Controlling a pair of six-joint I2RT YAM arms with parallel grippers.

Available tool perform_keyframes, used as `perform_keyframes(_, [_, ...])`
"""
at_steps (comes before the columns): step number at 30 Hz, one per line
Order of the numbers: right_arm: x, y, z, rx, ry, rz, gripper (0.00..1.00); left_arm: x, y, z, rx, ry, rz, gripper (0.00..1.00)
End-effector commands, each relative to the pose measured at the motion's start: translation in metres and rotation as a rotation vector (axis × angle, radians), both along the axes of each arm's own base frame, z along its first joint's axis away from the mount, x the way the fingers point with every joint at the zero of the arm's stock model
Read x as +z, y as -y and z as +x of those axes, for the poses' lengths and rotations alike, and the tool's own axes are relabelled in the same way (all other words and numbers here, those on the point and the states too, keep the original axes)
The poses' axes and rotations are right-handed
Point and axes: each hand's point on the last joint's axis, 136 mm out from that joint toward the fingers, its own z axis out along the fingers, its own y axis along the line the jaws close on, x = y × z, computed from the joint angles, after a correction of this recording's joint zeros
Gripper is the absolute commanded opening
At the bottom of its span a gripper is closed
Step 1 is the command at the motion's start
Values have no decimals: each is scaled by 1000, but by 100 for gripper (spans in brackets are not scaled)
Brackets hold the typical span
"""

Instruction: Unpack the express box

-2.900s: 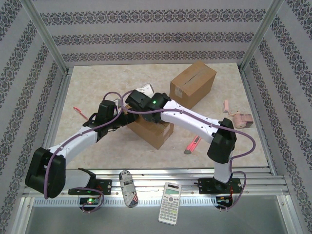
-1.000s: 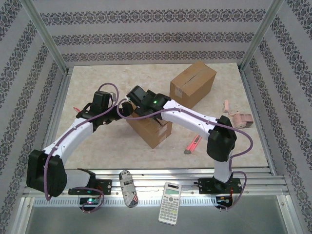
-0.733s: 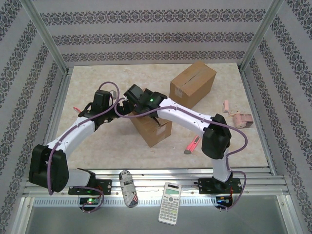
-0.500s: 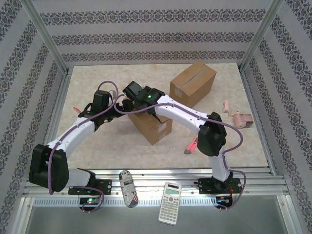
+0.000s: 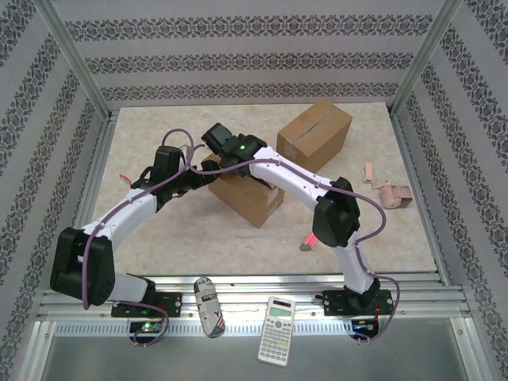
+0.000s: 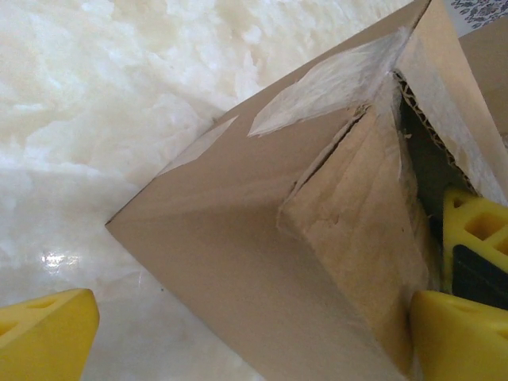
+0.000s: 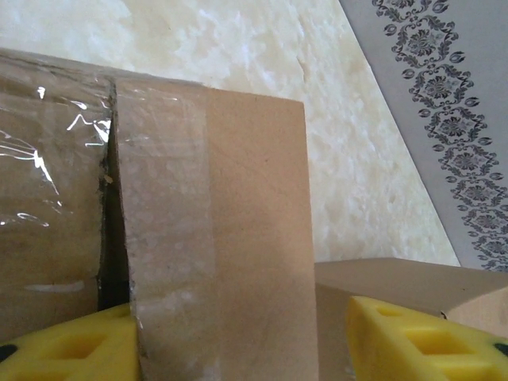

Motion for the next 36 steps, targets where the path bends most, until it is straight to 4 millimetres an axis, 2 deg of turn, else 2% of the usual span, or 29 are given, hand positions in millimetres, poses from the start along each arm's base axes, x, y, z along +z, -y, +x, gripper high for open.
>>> perform_keyframes(1, [-1,2,16,-31,31,1,54,-41,-9,-22,-12,-146,88,99])
perform_keyframes(5, [11,4,28,-64,104,15,40,-48,-11,-25,-13,-167,101,99])
perform_keyframes(9, [33,5,40,-73,191,37,18,-61,-14,-29,-12,-198,121,99])
perform_keyframes(13, [48,2,46,-62,237,42,12,-75,-19,-31,-2,-229,138,99])
perform_keyframes(18, [56,3,50,-63,261,39,0,-87,-27,-33,18,-264,168,98])
perform_keyframes(22, [64,12,57,-95,277,57,0,-96,-35,-38,35,-297,195,98])
perform_keyframes(29, [88,42,73,-207,311,142,0,-110,-46,-45,58,-339,209,98])
perform_keyframes(36, [93,66,81,-303,315,200,0,-120,-50,-47,63,-370,220,98])
